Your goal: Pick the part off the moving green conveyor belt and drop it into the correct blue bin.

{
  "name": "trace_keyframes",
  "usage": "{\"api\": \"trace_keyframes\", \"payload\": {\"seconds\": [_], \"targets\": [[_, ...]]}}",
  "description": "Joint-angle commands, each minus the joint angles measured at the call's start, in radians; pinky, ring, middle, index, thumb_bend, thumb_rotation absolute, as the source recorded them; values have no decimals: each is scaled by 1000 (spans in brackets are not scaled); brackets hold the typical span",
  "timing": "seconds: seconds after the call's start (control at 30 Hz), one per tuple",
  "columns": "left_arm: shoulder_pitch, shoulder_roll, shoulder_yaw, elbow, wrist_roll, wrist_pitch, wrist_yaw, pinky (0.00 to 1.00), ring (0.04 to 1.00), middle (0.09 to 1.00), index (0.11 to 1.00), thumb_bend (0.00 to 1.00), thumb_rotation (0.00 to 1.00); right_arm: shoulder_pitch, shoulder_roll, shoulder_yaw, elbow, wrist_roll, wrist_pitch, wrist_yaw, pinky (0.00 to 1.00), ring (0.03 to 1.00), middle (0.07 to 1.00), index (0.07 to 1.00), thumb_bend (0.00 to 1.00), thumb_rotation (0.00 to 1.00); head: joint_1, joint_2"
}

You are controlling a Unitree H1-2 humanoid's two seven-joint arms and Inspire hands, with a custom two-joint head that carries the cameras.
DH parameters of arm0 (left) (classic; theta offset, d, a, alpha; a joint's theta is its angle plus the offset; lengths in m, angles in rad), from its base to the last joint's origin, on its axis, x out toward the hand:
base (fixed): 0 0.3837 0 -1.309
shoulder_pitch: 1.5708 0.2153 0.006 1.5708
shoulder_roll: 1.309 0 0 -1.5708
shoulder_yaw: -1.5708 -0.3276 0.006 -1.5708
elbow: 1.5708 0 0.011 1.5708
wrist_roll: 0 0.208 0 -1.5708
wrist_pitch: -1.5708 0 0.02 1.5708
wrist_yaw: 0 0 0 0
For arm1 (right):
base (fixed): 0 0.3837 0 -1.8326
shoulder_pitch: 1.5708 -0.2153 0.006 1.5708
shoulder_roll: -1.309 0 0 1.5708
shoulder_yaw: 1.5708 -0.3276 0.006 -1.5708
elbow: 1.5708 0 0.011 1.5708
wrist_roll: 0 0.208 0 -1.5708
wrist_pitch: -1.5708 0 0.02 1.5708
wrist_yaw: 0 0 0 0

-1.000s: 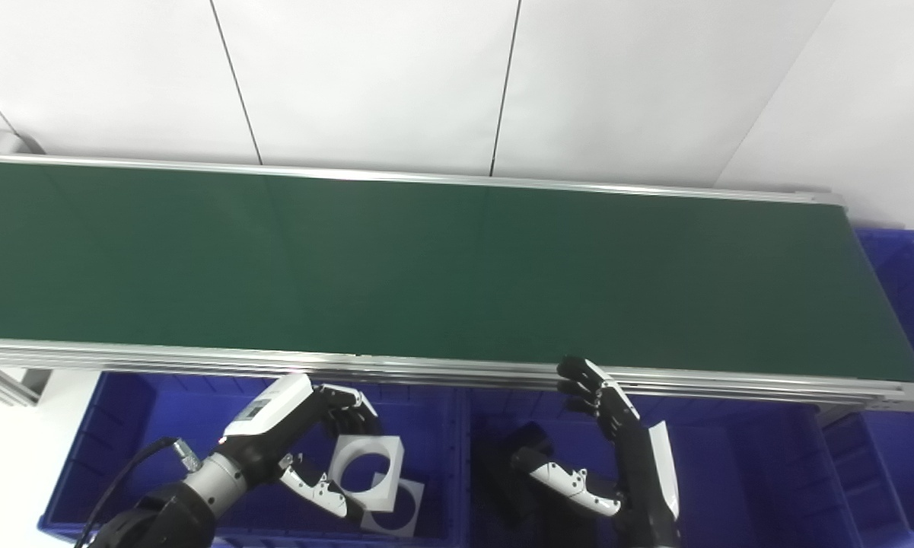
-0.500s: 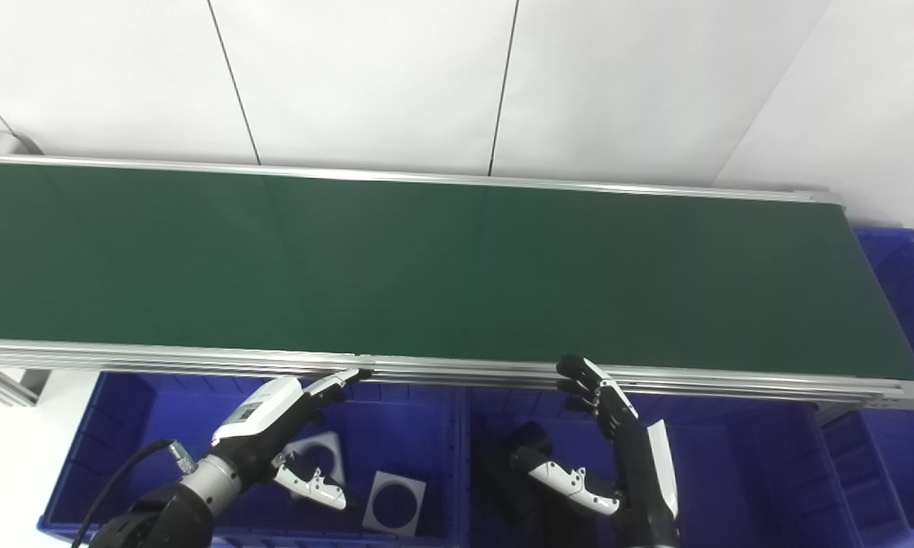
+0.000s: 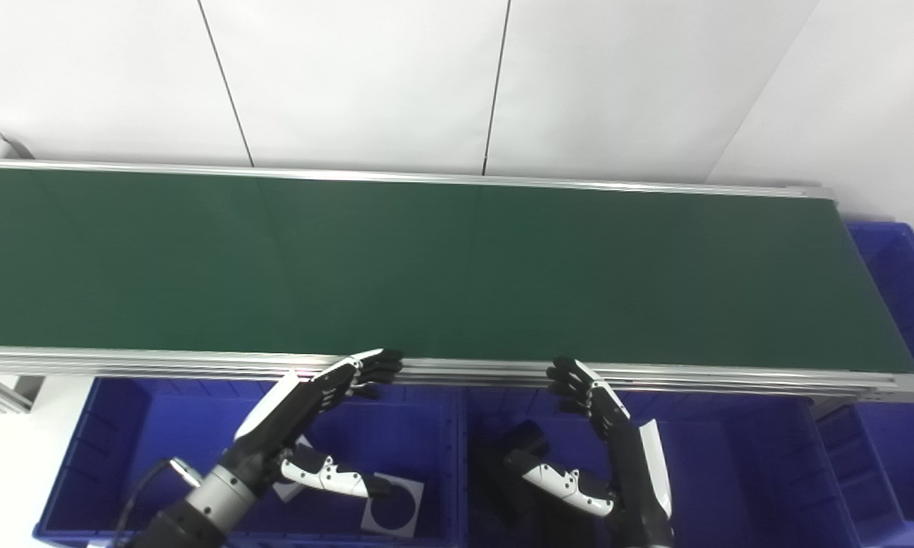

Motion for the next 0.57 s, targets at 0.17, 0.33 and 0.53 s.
{"api": "trace_keyframes", "payload": {"seconds": [0.17,0.33,0.53], "targets": [[33,-39,57,16,-79,-56,37,834,861,873,859,832,199,10,2,-1,-30,6,-4,1,686,756,787,814,841,375,12,-3],[41,-55,63,29,-72,-60,45,828,852,863,849,830,186,12,-3,-1,-35,-4,3,3,692,753,785,818,828,369,18,-7],[44,-69,71,42,-52,-68,66,829,859,866,851,834,185,10,-6,-3,-27,-10,-5,-1,699,753,784,818,821,360,22,-18]]}}
